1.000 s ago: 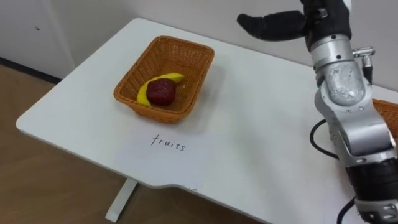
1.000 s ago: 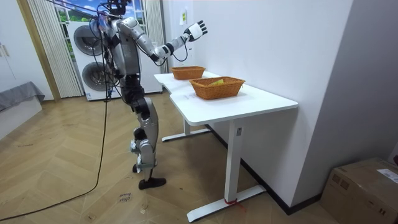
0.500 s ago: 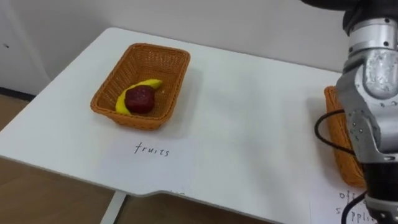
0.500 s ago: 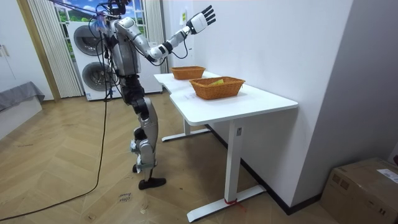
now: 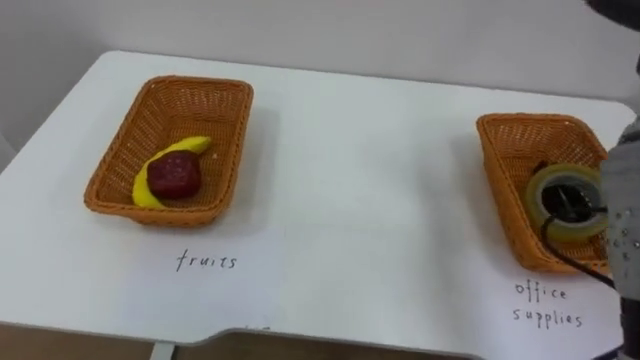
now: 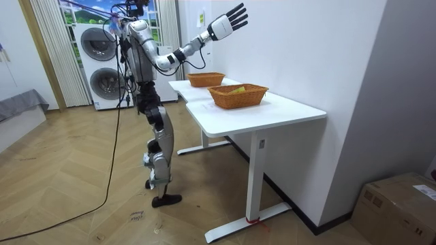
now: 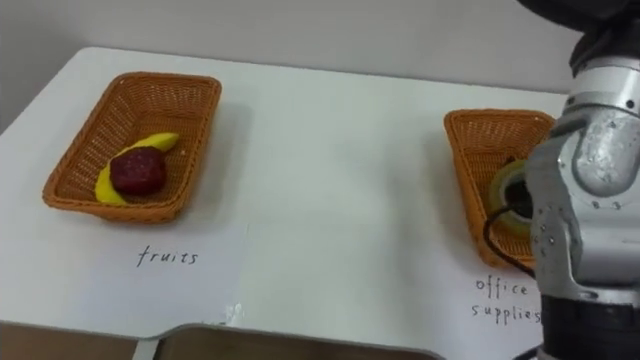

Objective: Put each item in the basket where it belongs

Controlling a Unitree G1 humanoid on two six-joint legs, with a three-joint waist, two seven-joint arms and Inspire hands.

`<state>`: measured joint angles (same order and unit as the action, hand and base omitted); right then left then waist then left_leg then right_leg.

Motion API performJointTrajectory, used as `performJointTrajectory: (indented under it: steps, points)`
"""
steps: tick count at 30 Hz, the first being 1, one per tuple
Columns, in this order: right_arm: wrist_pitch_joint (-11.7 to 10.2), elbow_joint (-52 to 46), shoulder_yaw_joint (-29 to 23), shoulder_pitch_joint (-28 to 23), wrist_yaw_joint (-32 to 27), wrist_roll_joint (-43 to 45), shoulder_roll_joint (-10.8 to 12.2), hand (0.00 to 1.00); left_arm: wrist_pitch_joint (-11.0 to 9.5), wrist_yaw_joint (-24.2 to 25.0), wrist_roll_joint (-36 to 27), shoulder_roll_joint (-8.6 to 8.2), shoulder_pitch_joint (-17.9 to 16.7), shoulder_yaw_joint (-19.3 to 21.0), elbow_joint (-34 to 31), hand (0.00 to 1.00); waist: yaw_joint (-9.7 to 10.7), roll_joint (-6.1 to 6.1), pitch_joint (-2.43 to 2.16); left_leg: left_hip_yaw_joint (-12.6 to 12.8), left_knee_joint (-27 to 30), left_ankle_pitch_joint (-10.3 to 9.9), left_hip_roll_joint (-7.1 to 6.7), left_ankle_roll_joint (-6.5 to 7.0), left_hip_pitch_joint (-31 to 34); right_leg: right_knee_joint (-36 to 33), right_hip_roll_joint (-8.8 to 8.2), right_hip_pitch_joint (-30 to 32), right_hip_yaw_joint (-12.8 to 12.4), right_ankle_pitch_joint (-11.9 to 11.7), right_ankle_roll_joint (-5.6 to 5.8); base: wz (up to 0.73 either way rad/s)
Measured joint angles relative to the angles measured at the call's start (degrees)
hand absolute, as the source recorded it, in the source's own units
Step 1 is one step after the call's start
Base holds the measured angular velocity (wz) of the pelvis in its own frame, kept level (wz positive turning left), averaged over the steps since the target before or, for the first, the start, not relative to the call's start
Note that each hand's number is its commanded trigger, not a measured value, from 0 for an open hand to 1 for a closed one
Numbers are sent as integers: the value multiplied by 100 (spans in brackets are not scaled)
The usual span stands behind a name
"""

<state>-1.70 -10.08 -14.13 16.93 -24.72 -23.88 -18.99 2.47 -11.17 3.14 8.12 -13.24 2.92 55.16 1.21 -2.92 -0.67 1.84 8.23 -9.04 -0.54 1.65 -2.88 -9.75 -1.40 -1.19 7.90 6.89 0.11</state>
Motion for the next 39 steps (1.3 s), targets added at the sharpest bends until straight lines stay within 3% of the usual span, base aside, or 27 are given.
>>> performJointTrajectory:
  steps: [2,6,12,23,28,34,39]
  points:
    - [-1,0,-341,-122,-100,-55,-137,0,-8,-5,7,-6,-12,185,-2,0,112,-34,14,62,-7,-1,12,0,-31,-8,2,10,-10,-2,-4,-4]
    - [-5,0,-938,-703,-400,-64,-157,0,-31,-93,8,-8,-137,429,-1,0,179,-137,23,290,-43,-72,77,-30,-95,-6,78,0,-226,-10,-20,-27]
    - [-14,22,-1408,-1305,-656,-65,-156,0,-79,-115,2,-12,-219,427,21,0,397,-223,65,435,-51,-101,104,-50,-183,10,141,2,-454,-5,-34,-18]
    - [-17,49,-1822,-2237,-1203,-100,-143,0,-125,-215,-25,-23,-357,458,-5,0,582,-265,80,461,-88,-115,119,-58,-221,15,159,12,-473,11,-46,-2]
    - [-108,770,-2008,-2336,-1334,-168,-142,0,-127,-212,-27,28,-441,528,-3,0,659,-289,77,459,-66,-141,119,-57,-227,20,156,28,-471,48,-40,1]
    - [-121,1432,-2114,-2737,-1667,-686,-112,0,-121,-185,-20,27,-443,557,-193,0,665,-195,34,488,-67,-163,123,-54,-202,-3,168,28,-536,65,-38,-4]
    - [-265,2094,-2106,-2758,-2032,-1089,12,0,-252,-193,-38,28,-411,553,-247,0,654,-109,44,594,-85,-196,136,-55,-280,-17,195,4,-610,68,-35,-10]
